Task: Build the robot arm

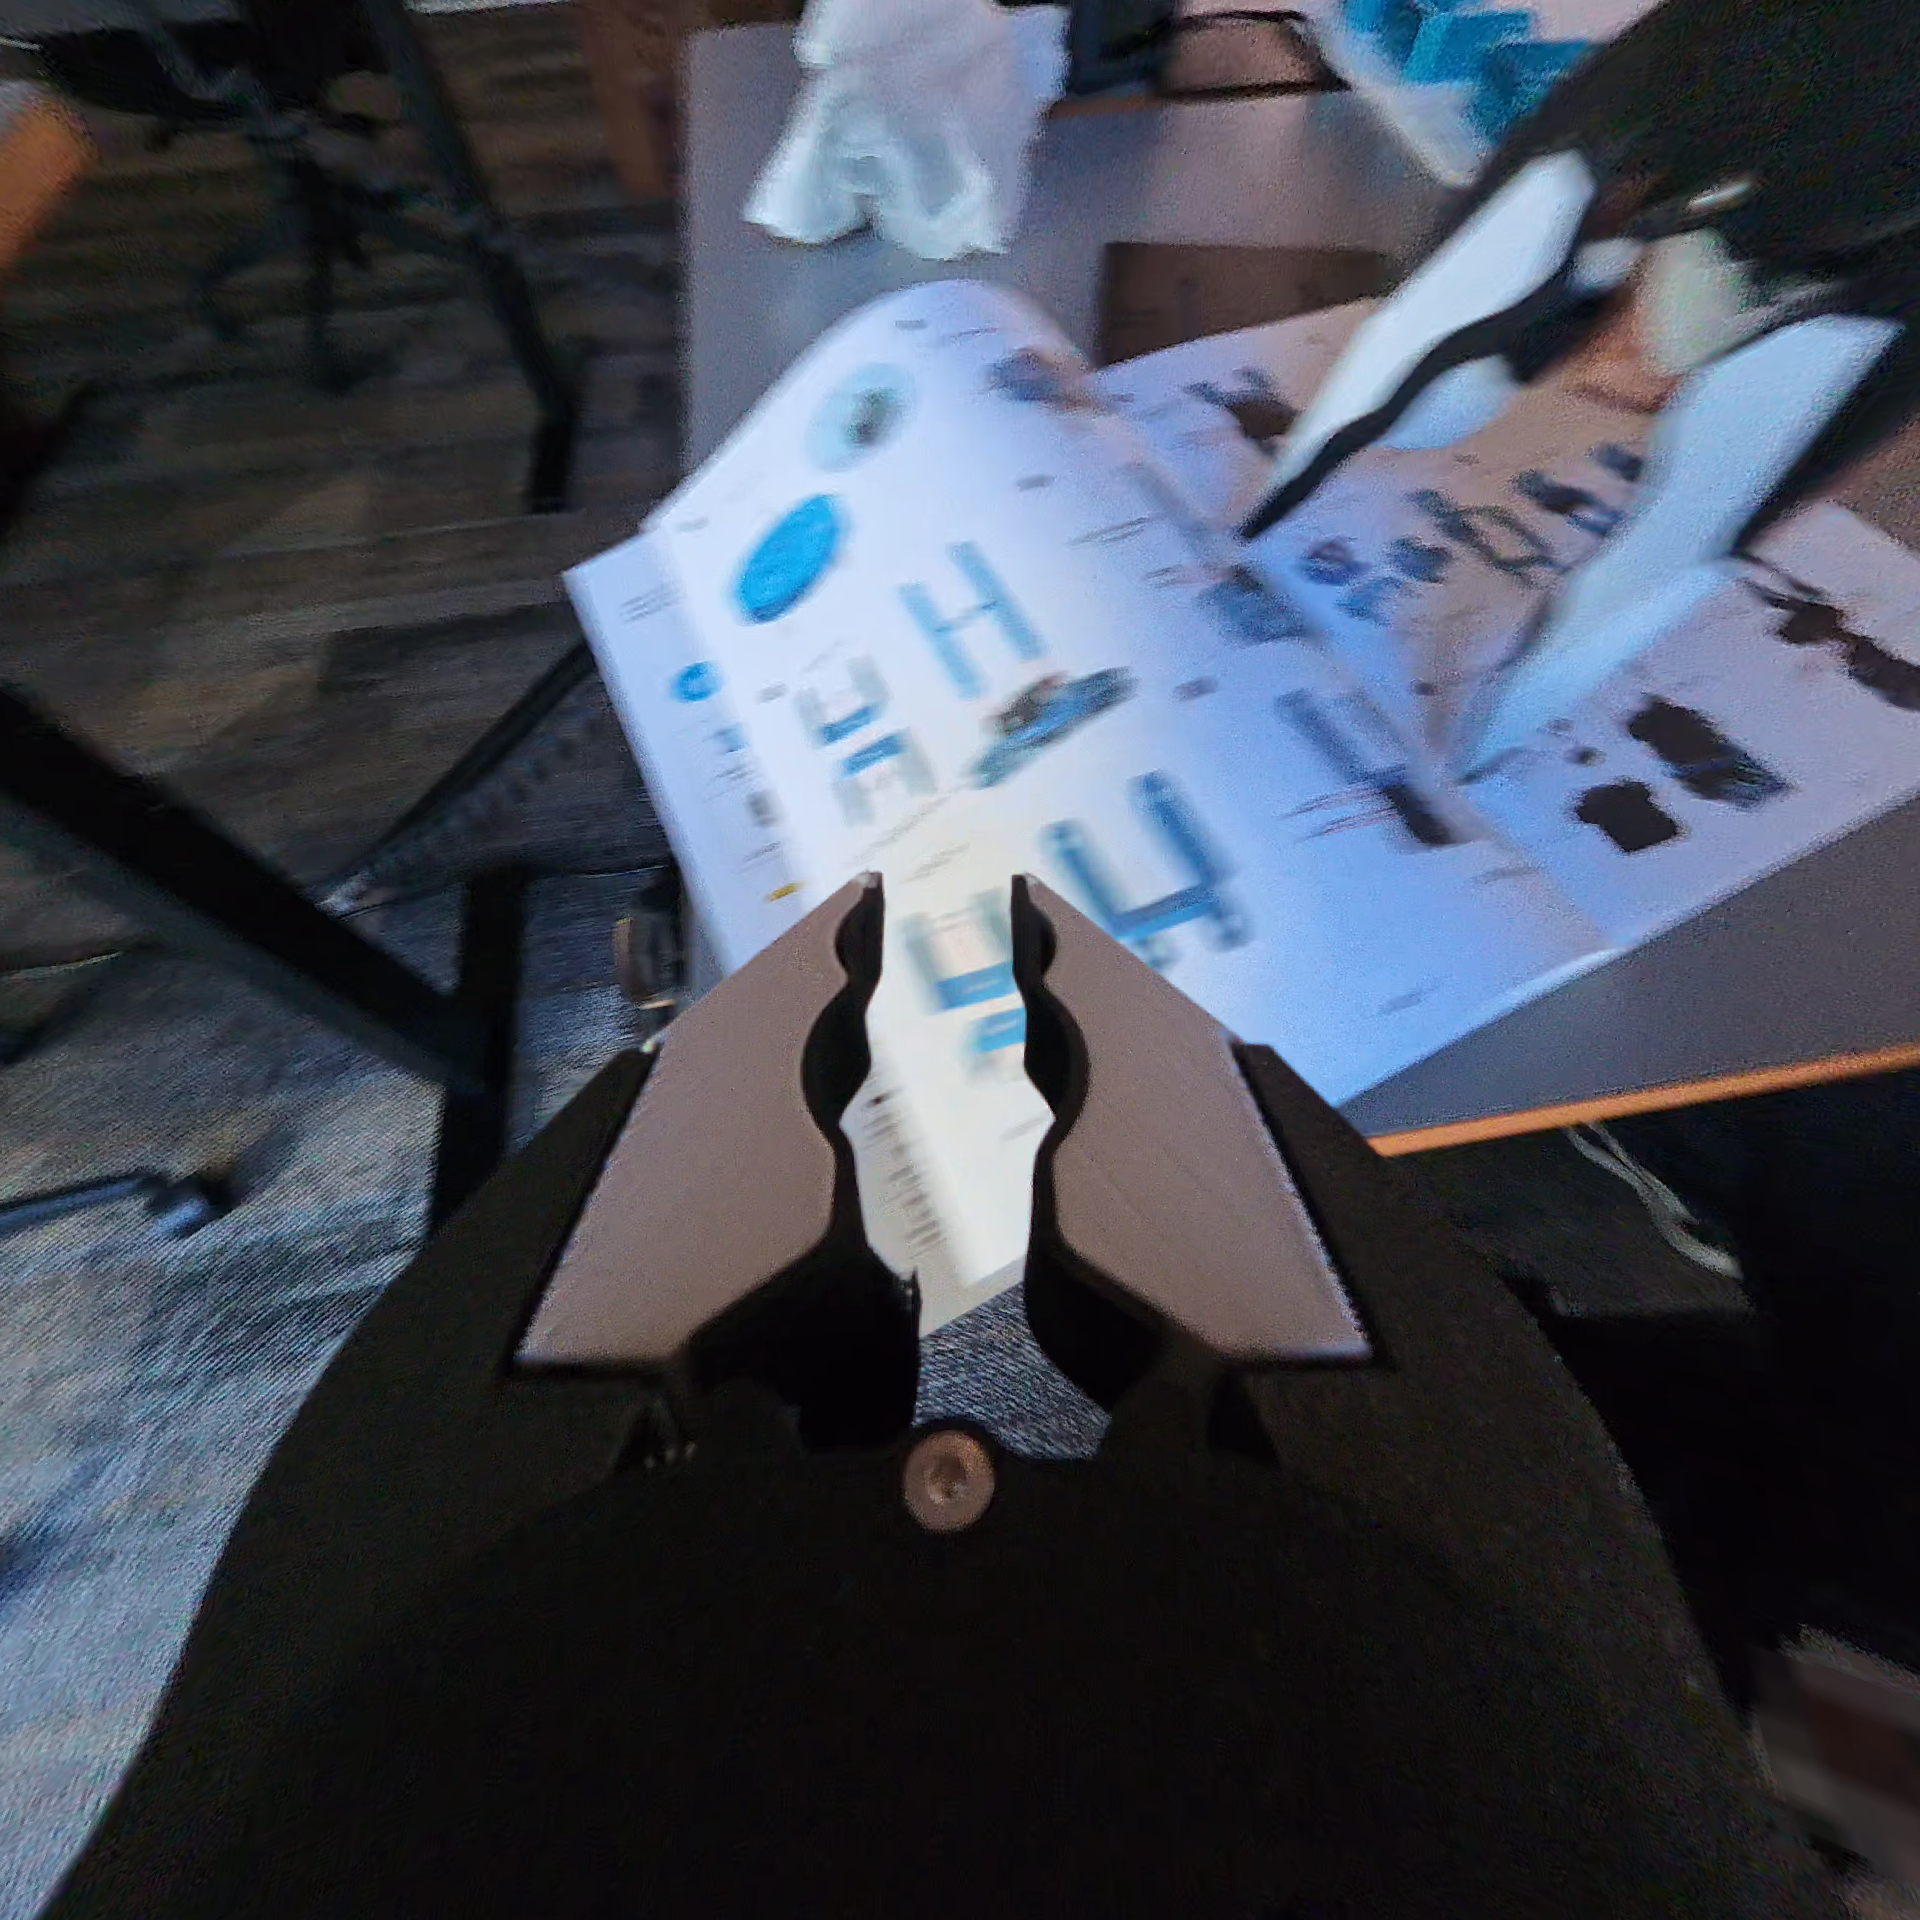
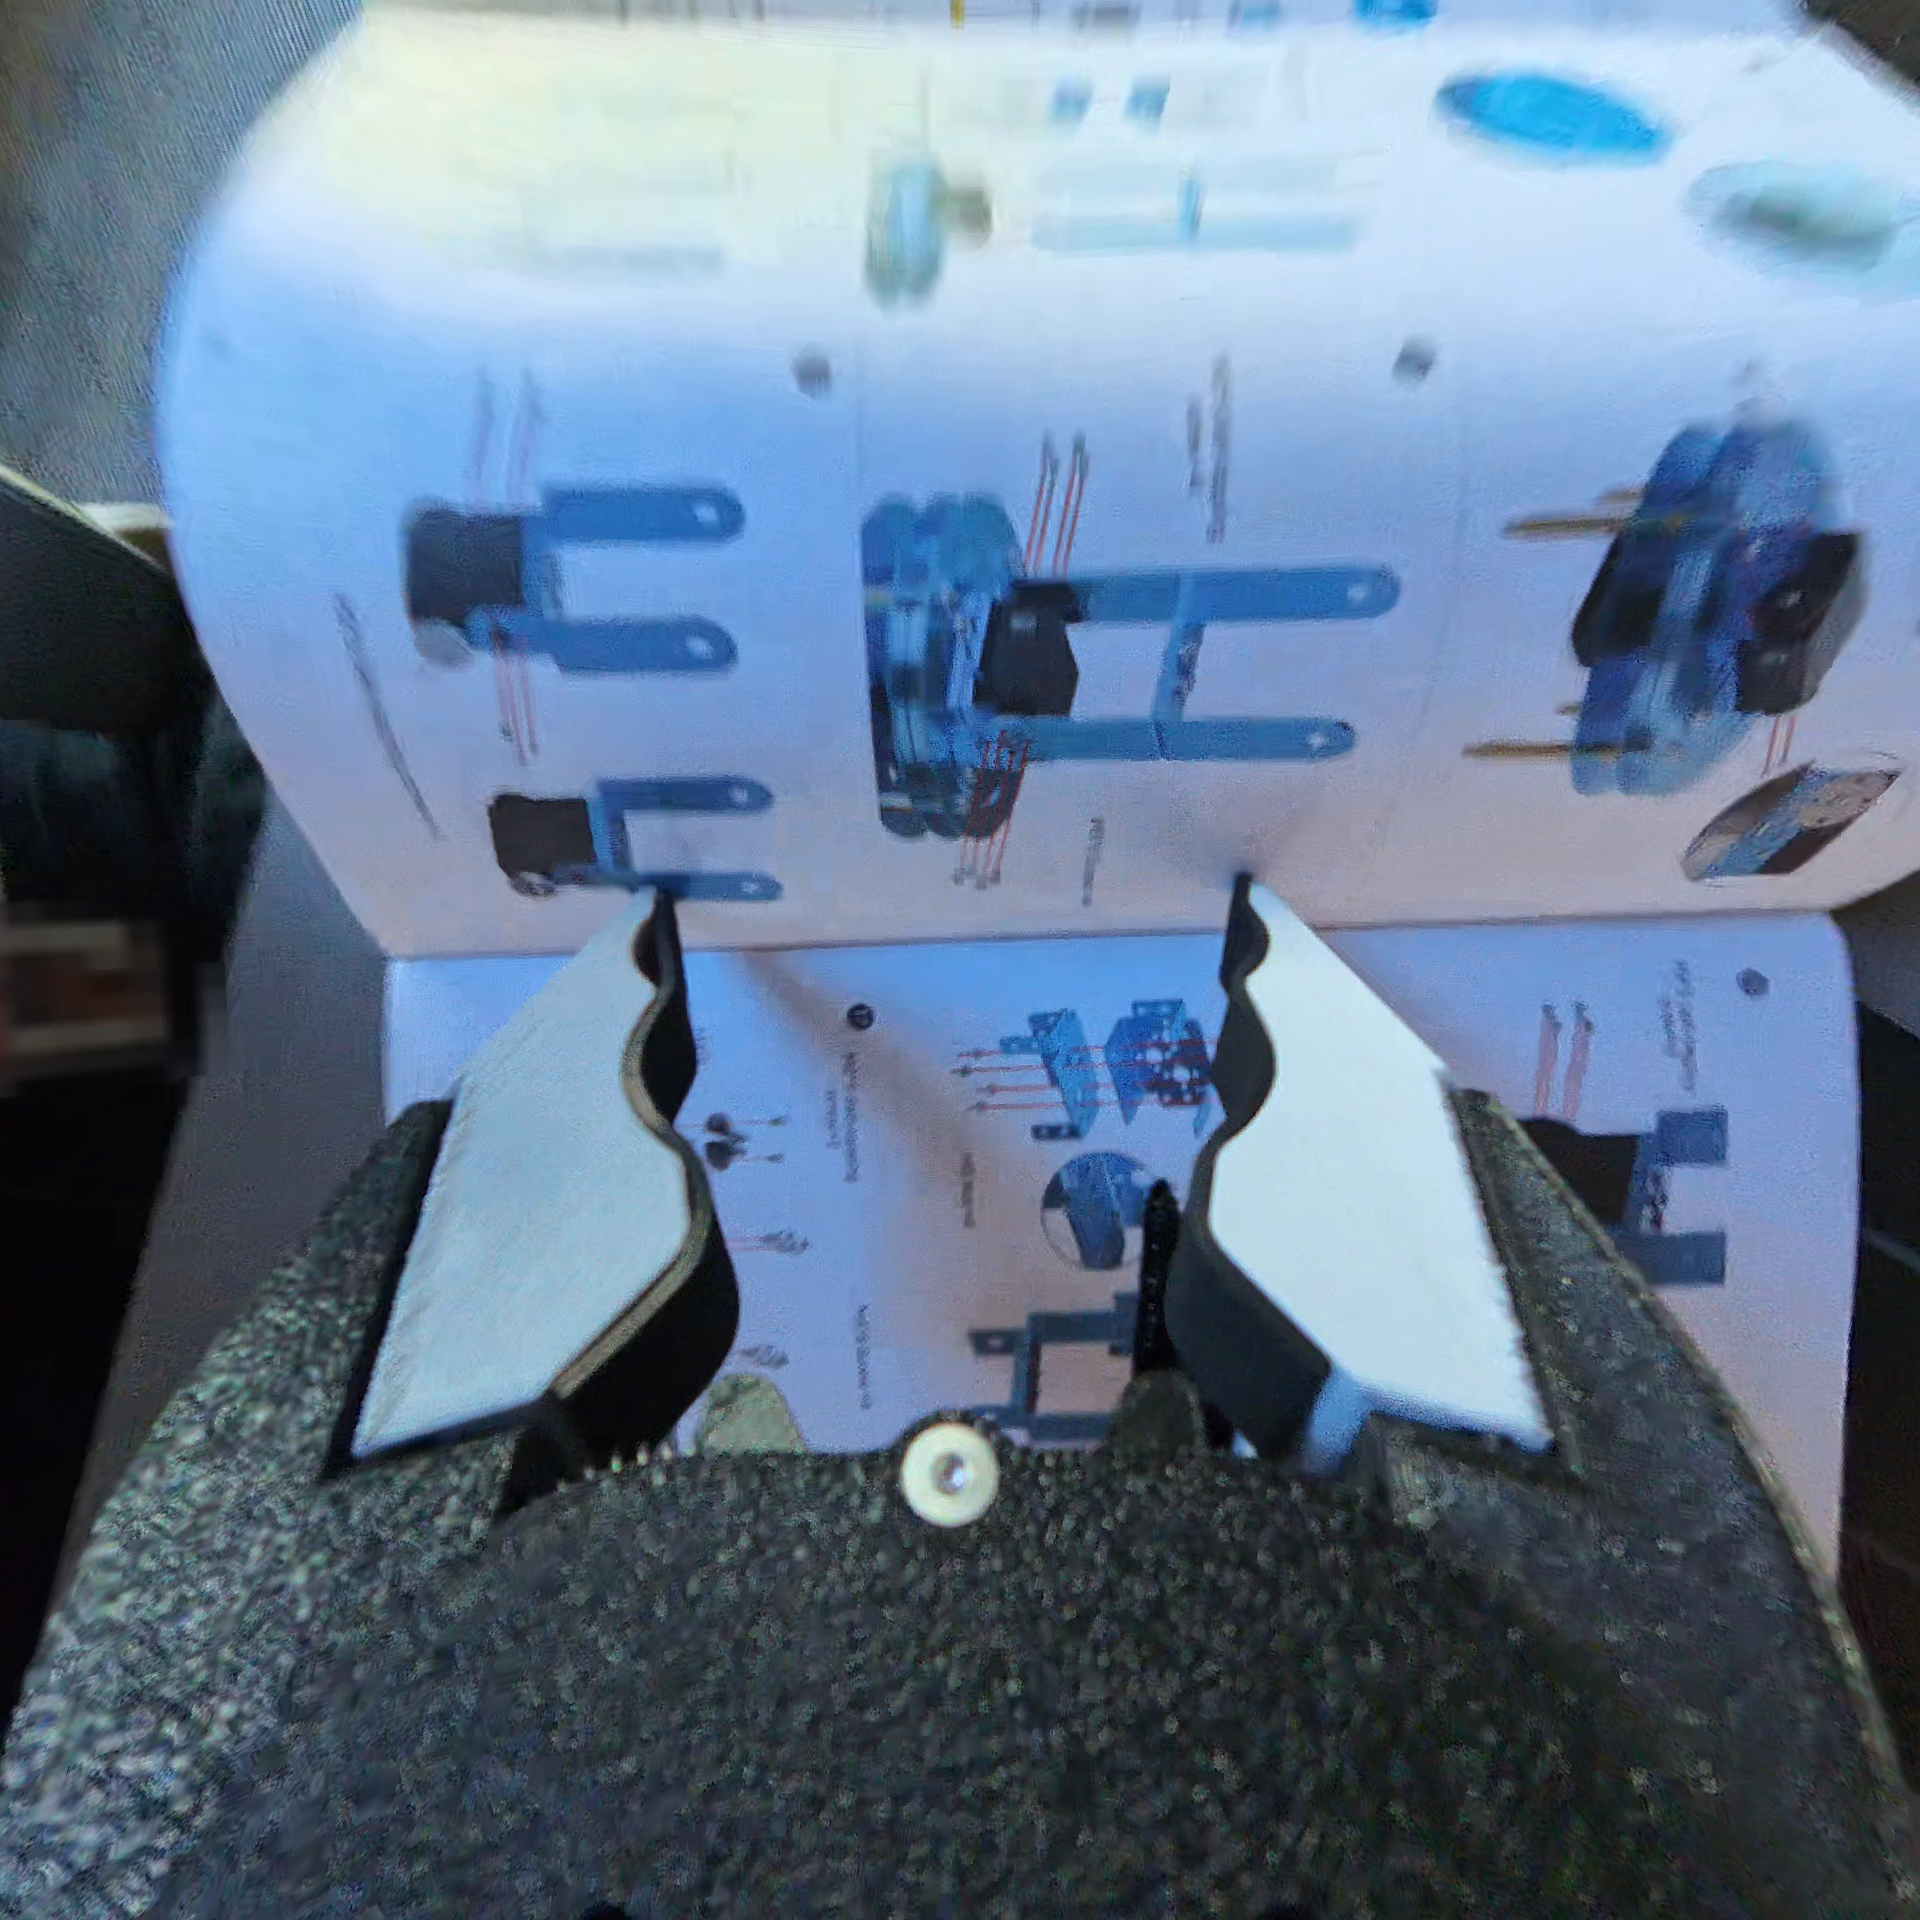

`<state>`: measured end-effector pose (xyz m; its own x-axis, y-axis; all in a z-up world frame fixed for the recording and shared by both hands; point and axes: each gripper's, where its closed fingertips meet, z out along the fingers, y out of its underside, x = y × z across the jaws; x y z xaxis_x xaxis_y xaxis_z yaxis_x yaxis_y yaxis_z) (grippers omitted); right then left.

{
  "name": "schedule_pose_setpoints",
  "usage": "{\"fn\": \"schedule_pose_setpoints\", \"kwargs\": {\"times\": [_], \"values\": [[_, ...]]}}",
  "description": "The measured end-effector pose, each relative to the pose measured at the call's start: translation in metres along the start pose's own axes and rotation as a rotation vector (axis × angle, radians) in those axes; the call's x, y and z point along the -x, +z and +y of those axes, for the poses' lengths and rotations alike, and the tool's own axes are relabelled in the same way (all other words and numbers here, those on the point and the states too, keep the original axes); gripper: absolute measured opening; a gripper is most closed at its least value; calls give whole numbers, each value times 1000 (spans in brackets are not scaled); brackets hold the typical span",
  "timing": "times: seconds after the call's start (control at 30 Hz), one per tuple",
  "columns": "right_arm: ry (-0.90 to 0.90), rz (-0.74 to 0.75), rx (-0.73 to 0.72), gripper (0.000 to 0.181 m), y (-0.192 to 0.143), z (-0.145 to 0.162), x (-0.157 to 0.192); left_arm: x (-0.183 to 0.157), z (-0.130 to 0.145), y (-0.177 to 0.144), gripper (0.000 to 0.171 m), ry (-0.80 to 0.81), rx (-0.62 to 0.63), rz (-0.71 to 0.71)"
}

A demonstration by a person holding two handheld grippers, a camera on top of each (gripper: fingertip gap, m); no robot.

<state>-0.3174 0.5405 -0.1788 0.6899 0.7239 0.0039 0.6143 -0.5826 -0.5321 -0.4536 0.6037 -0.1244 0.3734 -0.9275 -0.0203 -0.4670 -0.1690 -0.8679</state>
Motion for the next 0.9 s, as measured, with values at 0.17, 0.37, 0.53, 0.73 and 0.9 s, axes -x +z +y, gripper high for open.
{"fn": "schedule_pose_setpoints", "kwargs": {"times": [0.17,0.37,0.53,0.73,0.9], "values": [[-38,-12,67,104,14,2,1,-53,-12,28,24,133,28,139],[-55,-21,111,104,-8,38,5,-119,-29,79,24,26,107,449],[-65,-30,126,103,-34,79,0,-129,-18,124,24,87,223,424],[-65,-41,62,100,-40,88,-3,-78,5,107,0,-12,235,307],[-23,-33,143,94,-43,80,-6,-70,12,97,0,-25,229,296]]}}
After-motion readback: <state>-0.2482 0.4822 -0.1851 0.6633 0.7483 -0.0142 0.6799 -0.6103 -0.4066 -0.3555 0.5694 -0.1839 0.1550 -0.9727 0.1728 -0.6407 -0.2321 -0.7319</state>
